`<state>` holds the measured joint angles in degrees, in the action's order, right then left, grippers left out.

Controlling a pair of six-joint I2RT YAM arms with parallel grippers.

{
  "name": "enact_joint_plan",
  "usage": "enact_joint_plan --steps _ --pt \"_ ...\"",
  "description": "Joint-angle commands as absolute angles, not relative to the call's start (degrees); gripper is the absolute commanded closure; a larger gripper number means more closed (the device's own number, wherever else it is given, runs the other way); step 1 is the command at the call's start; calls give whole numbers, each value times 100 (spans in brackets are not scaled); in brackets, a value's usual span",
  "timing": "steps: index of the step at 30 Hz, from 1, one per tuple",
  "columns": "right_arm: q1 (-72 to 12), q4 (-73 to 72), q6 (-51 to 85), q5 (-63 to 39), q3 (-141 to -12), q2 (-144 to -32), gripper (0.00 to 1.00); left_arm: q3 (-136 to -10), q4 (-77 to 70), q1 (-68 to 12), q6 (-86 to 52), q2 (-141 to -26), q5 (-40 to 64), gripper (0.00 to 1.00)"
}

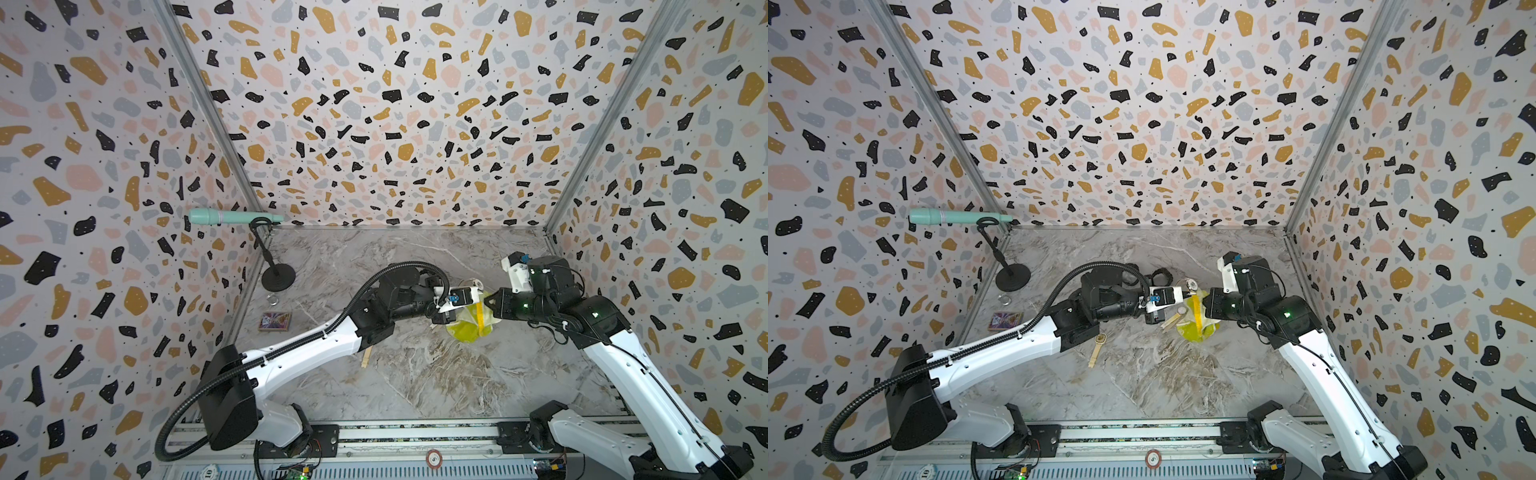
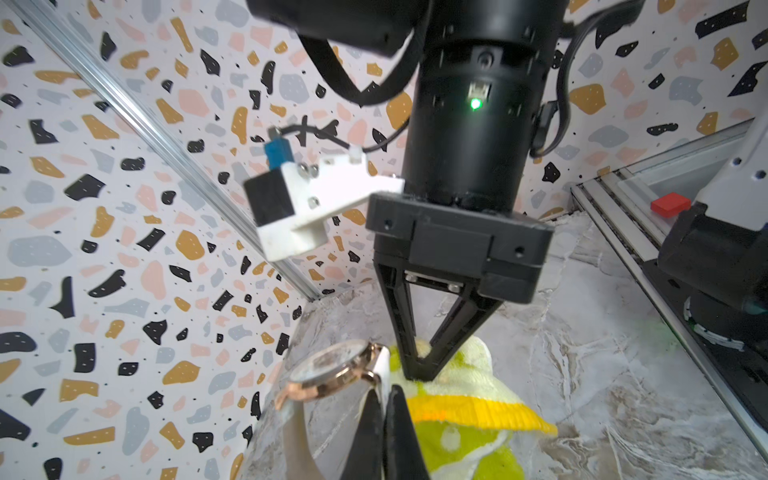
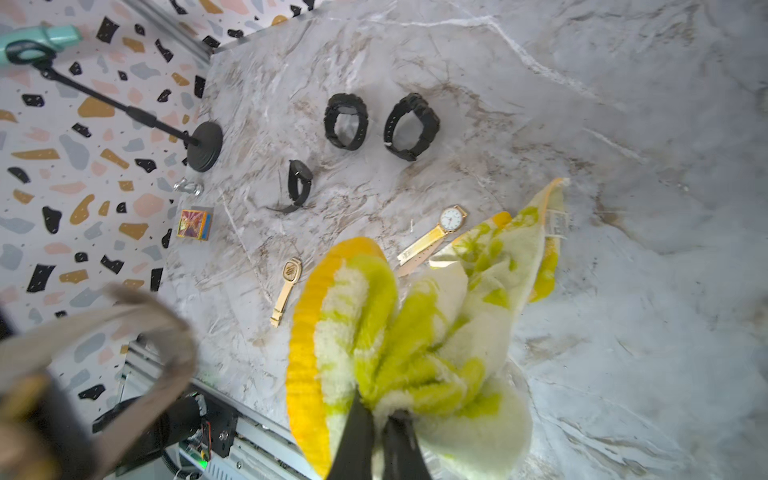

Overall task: Wipe the watch dial
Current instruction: Wipe the dirt from the watch dial.

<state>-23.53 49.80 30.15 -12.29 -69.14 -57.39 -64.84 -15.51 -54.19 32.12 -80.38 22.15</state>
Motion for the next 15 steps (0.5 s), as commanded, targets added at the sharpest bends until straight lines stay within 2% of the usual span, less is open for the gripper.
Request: enact_joint_plan --steps 1,8,15 --pt "-2084 5235 2913 -1187 -7146 -5473 100 -6233 -2103 -5459 3176 -7868 2071 100" --pt "-2001 5534 2843 -1230 -7670 -5265 100 -5790 -2450 -5493 3431 -7939 1805 100" --pt "-2018 5513 2845 -1574 -7973 -5083 100 -5991 -2363 -5555 3576 -8215 1907 100"
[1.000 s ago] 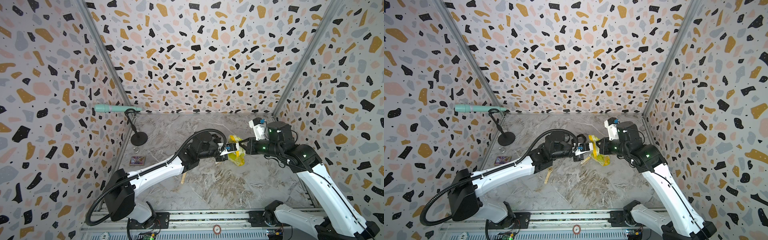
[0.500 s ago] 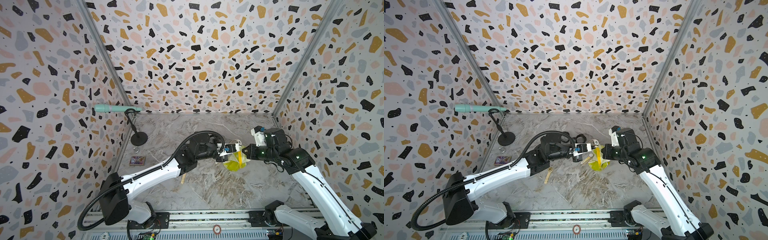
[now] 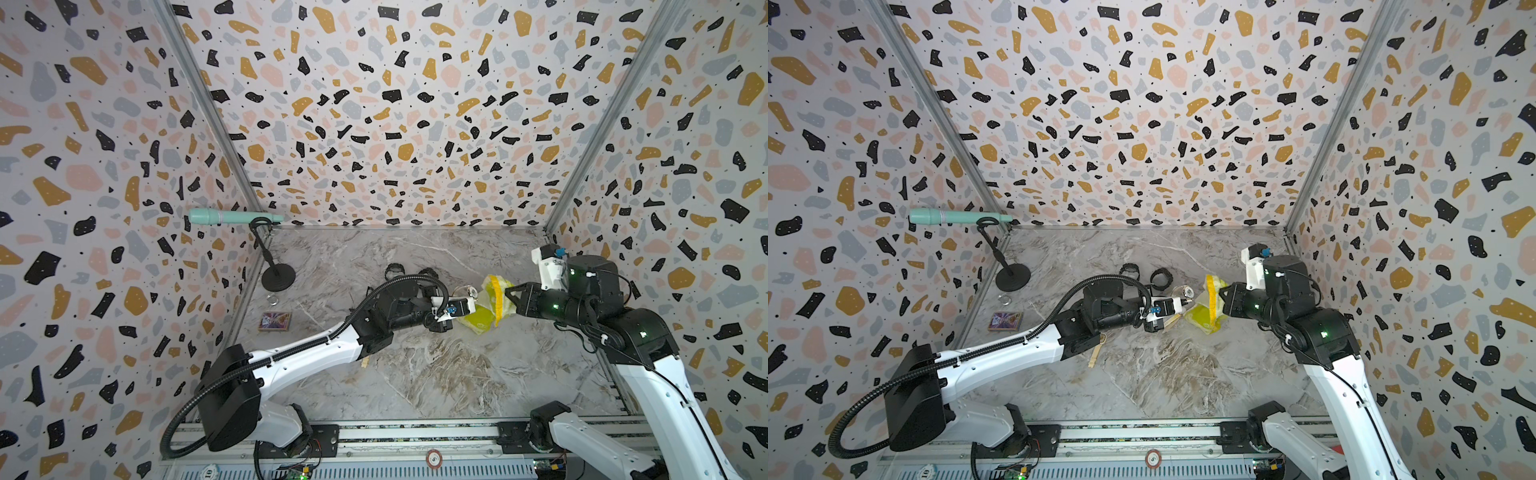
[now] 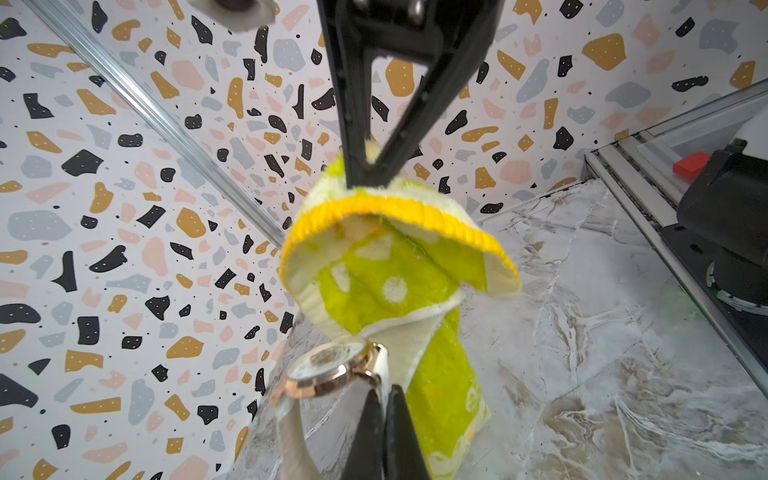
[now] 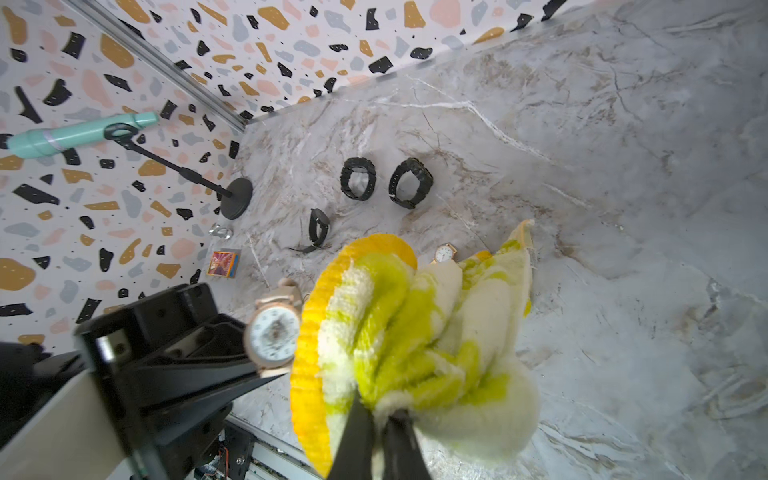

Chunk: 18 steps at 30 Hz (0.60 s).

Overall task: Wipe the watch dial
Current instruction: Wipe the dirt from the watch dial.

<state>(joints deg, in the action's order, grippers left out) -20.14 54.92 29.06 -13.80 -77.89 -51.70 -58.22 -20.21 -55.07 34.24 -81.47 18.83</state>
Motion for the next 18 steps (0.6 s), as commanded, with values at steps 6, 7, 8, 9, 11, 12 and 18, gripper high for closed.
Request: enact_joint_plan --steps 6,7,8,9,11,12,18 --pt "-2241 5269 3001 -1589 -7892 -5092 100 -6226 -2181 -5634 3660 -8384 2027 100" --pt "-2327 5235 3039 -1538 -7901 -5114 100 -6258 -2156 -5642 3680 -8404 2022 100" --pt "-2411 5198 3064 -1494 -7901 -5146 100 -6266 -2153 -5657 3687 -8415 2029 100" --pt "-2520 5146 3092 -1433 -7902 -5187 100 -6284 -2153 -5660 3691 -8428 2034 100" --pt "-2781 5060 3146 -1291 -7884 -5277 100 -6326 -2145 -5685 3696 -8431 2034 100" --pt "-2909 5023 3170 -1183 -7875 -5334 100 -6344 -2140 -5695 3704 -8444 2036 100" --pt "-3171 4865 3202 -977 -7769 -5561 100 -6381 -2135 -5789 3770 -8379 1955 100"
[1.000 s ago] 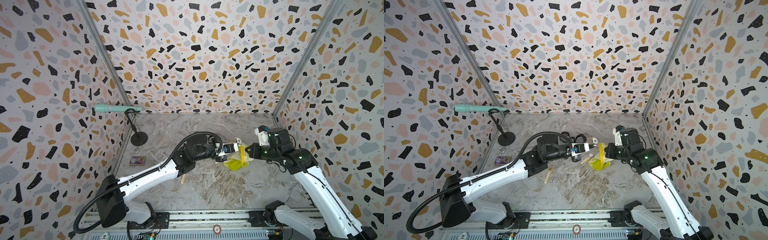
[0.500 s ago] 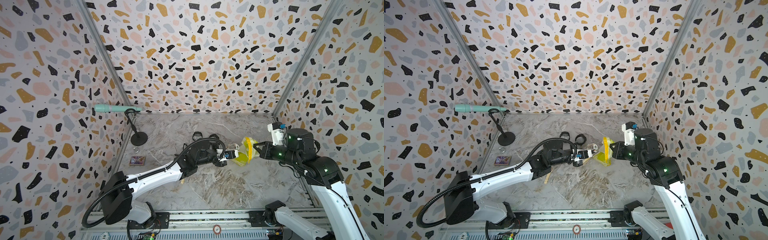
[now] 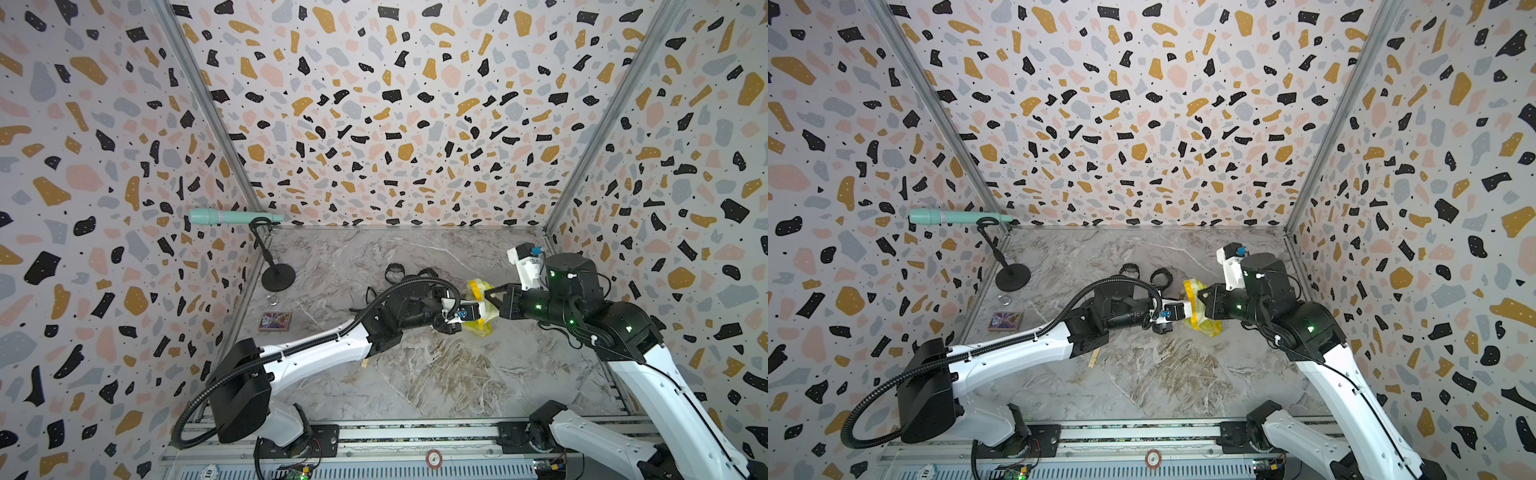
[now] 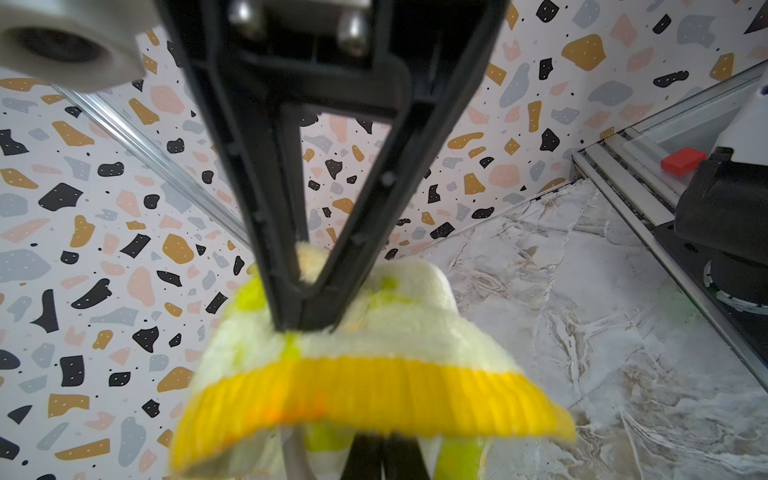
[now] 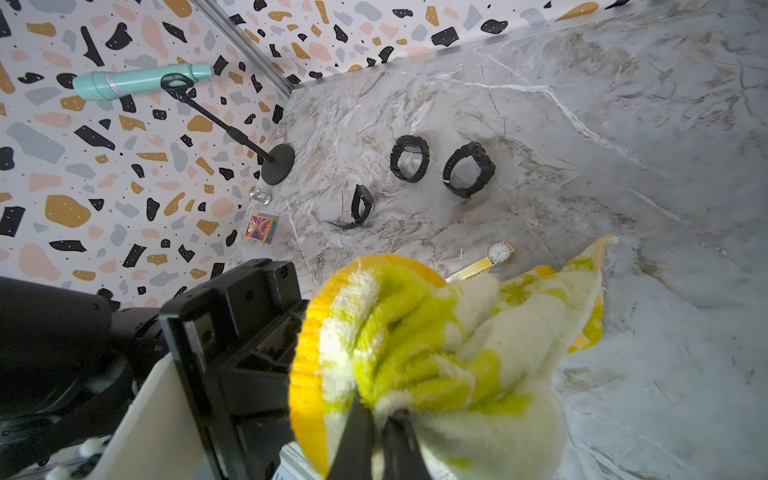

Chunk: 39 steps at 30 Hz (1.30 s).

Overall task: Wipe the watch dial
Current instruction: Wipe the dirt from the watch dial.

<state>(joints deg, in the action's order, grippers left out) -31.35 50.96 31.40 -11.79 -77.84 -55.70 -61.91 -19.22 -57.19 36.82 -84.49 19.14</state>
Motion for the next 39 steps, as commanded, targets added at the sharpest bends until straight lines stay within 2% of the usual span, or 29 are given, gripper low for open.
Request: enact_joint_plan --steps 1,10,18,25,39 --pt "-3173 4859 3192 -968 -7706 -5585 100 -6375 -2151 -5807 3786 -8353 1934 100" --pt "-3117 4667 3303 -978 -6920 -5517 100 -6129 -2921 -5862 3740 -7974 1596 100" --pt "-2814 5059 3230 -903 -6769 -5262 100 -5951 -3209 -5865 3801 -7738 1458 100" --pt "-2461 5381 3129 -876 -7031 -5058 100 -5831 -3222 -5875 3768 -7747 1518 100" --pt "-2460 5321 3166 -940 -8011 -4749 100 -5878 -2808 -5950 3940 -8073 1680 100"
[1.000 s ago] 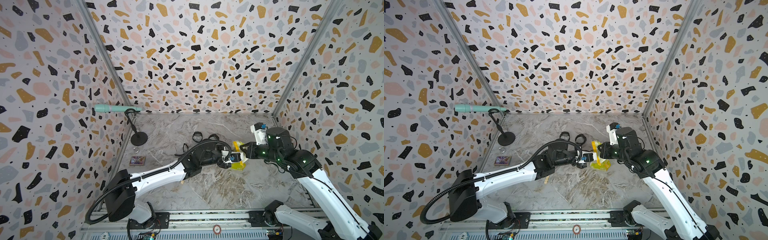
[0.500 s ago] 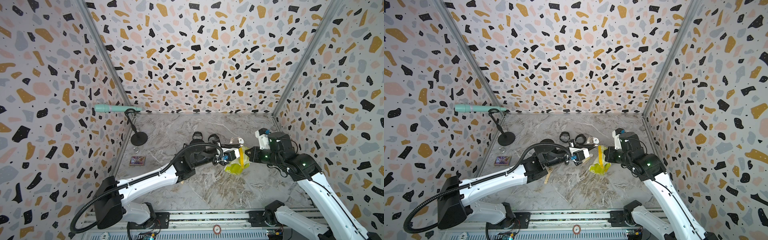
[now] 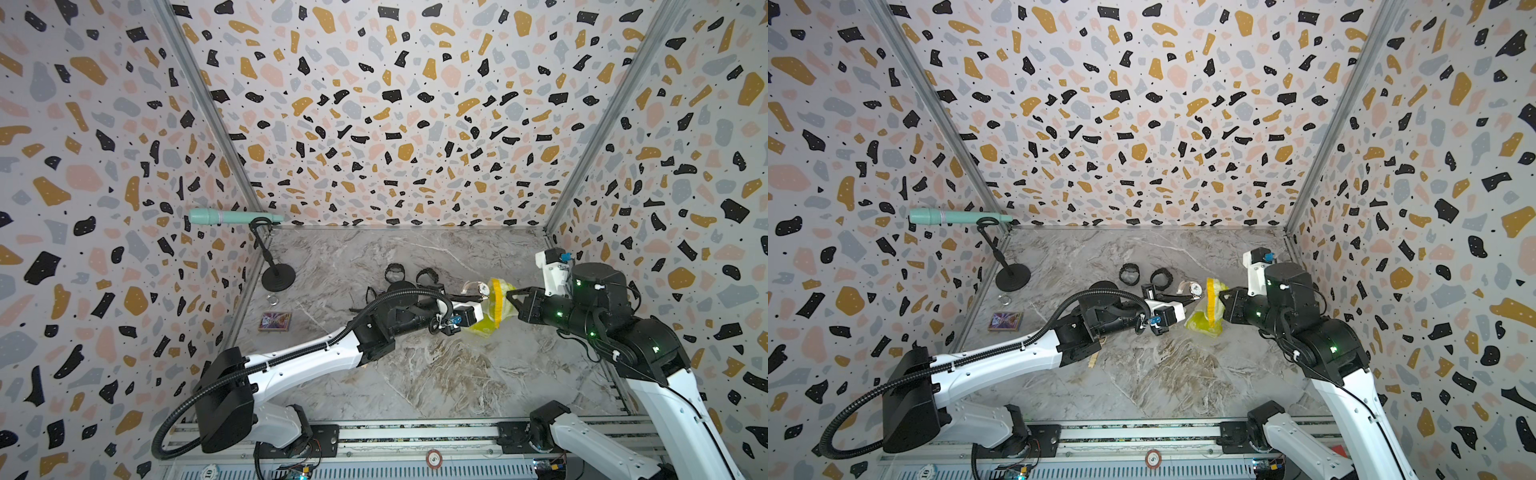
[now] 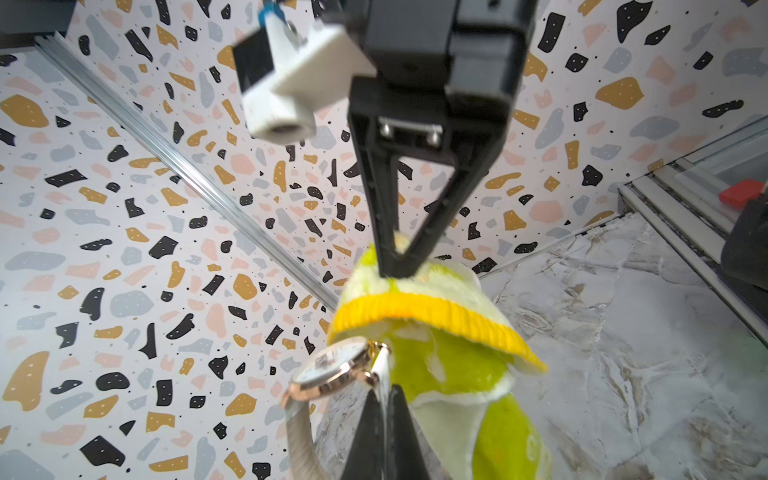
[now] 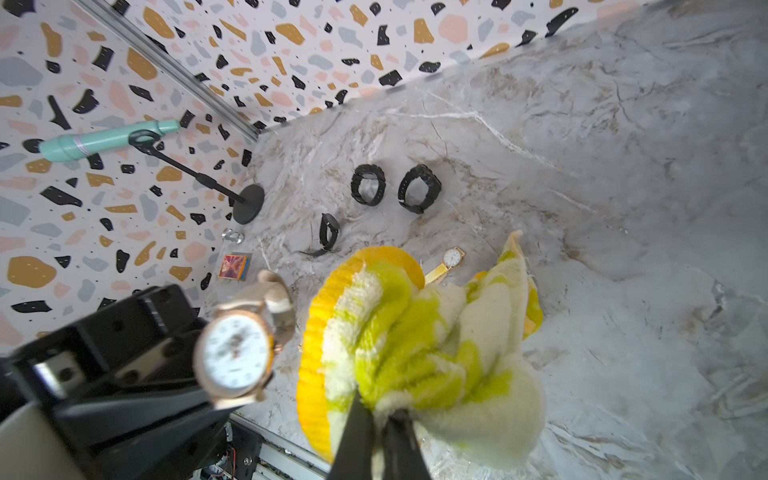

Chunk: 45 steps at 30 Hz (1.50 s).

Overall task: Wipe the watch dial
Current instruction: Wipe the dirt from the watch dial.

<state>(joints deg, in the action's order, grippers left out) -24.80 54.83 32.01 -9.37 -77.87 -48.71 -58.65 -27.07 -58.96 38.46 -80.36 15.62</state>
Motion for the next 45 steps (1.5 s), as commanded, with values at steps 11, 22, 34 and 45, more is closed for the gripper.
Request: enact_joint_plan --steps 11,22,34,45 --pt "-2477 4882 3051 -1341 -8091 -4942 100 -6135 -2646 -6179 3953 -8330 1786 100" --pt "-2908 4446 3294 -1283 -7417 -4783 100 -6468 -2557 -6216 4059 -8516 1620 100" --pt "-3072 4520 3453 -814 -6672 -4435 100 -6548 -2962 -6217 4197 -8651 1081 100" --pt "-3005 4633 3502 -638 -6187 -4308 100 -6533 -3335 -6214 4175 -8519 971 100"
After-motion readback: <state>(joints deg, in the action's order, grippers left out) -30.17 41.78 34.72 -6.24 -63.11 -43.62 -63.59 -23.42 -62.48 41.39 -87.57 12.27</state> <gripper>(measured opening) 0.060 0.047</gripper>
